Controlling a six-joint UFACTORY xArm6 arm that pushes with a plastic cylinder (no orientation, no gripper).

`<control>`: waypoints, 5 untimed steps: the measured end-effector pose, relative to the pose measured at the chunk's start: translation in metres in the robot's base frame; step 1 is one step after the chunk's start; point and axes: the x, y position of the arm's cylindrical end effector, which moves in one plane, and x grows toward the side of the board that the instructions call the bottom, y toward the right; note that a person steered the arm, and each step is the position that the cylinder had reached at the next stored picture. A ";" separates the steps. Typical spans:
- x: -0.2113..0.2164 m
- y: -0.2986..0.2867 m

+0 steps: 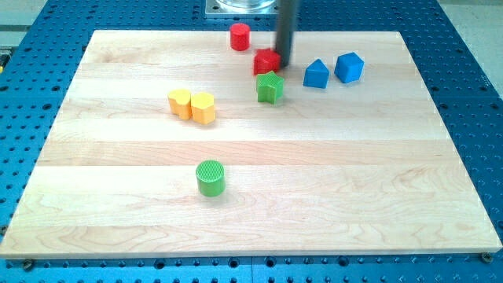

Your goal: Push the red star into the yellow blocks

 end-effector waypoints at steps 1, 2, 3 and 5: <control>0.017 -0.084; 0.013 -0.071; 0.004 -0.087; 0.041 -0.097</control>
